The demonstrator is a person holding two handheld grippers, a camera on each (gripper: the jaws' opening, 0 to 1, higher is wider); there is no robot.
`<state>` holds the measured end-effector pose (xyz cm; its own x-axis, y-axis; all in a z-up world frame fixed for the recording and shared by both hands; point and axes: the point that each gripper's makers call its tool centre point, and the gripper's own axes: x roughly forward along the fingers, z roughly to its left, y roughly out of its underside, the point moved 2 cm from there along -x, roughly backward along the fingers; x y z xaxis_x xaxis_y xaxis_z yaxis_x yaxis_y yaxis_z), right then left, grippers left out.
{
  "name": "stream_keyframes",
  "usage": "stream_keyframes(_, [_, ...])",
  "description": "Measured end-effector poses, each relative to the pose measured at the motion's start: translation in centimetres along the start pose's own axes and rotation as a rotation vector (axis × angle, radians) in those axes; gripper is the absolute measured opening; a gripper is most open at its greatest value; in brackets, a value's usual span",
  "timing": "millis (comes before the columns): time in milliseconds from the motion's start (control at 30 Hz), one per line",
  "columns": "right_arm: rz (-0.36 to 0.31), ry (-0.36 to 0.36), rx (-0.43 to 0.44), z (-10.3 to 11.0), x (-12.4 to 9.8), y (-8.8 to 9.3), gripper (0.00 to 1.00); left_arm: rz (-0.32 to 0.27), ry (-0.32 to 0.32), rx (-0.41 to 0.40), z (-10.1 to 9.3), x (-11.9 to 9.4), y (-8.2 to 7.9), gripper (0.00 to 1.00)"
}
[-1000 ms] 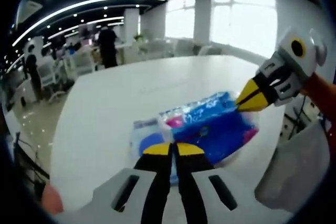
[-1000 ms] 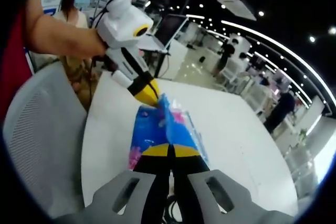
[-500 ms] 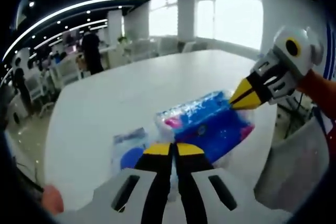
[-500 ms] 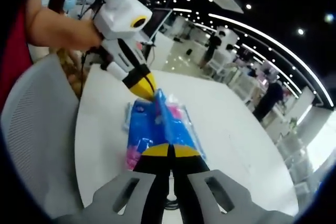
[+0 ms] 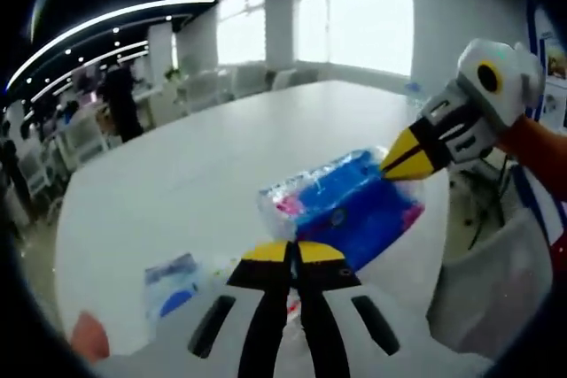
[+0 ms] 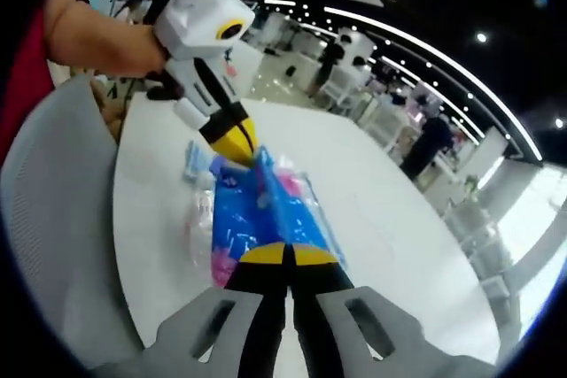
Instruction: Arrange the tabletop items into an orderly group along one side of the table until the central work area is clear of visible clutter.
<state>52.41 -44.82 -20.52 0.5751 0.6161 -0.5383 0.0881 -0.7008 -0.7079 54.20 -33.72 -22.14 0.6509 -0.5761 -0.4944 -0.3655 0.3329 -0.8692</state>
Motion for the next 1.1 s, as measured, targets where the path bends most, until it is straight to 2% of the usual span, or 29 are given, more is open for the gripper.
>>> stream_keyframes(300, [0.052, 0.051, 0.022, -1.6, -2.5, 3.2, 0.01, -0.005, 0.062, 0.042, -3.0, 2.7, -1.5, 0.00])
stream_keyframes(467, [0.077, 0.085, 0.012, -3.2, -3.5, 4.6, 0.01, -0.023, 0.084, 0.014, -4.2, 4.2, -2.6, 0.00])
stream_keyframes(633, [0.097, 0.113, 0.006, -4.9, -4.2, 6.1, 0.01, -0.039, 0.091, 0.018, -5.0, 6.2, -3.7, 0.00])
stream_keyframes(867, [0.138, 0.124, -0.021, -6.8, -4.0, 8.9, 0.01, -0.030, 0.098, 0.026, -5.8, 9.7, -4.4, 0.00])
stream_keyframes(1100, [0.168, 0.130, -0.015, -8.8, -2.8, 11.7, 0.01, -0.021, 0.100, 0.017, -6.0, 13.0, -3.8, 0.00])
